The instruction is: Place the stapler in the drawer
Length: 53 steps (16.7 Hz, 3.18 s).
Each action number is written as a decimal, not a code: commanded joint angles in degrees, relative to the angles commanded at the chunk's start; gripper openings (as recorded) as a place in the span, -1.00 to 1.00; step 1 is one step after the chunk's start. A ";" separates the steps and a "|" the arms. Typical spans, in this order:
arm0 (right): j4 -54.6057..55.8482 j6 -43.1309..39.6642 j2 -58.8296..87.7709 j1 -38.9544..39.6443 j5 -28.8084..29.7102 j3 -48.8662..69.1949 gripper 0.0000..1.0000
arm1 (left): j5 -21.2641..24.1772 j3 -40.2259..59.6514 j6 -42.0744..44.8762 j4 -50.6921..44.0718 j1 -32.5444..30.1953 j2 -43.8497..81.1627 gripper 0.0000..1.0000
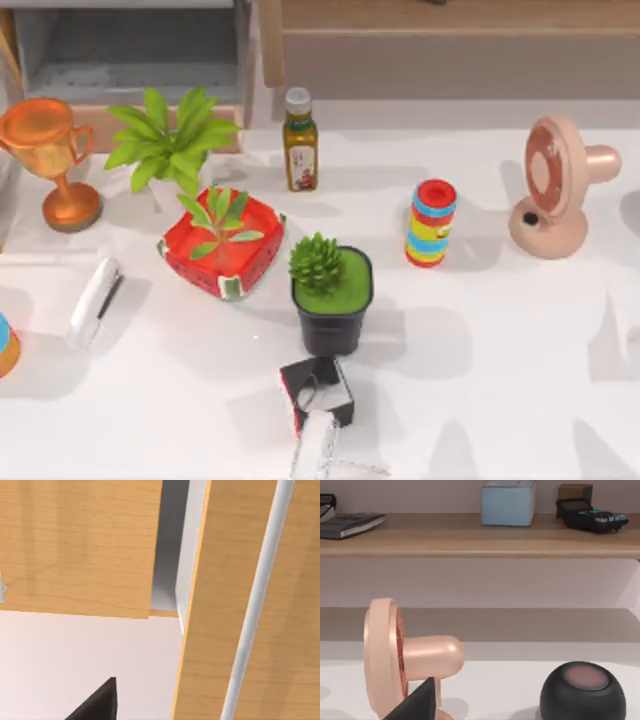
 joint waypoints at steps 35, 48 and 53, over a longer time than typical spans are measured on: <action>0.00 0.00 0.00 0.00 0.00 0.00 1.00 | -40.84 50.03 -81.58 -143.01 -52.50 -8.02 1.00; 0.00 0.00 0.00 0.00 0.00 0.00 1.00 | -40.90 41.09 -81.41 -128.01 -52.55 -1.83 1.00; 0.00 0.00 0.00 0.00 0.00 0.00 1.00 | -40.90 41.09 -81.41 -128.01 -52.55 -1.83 0.70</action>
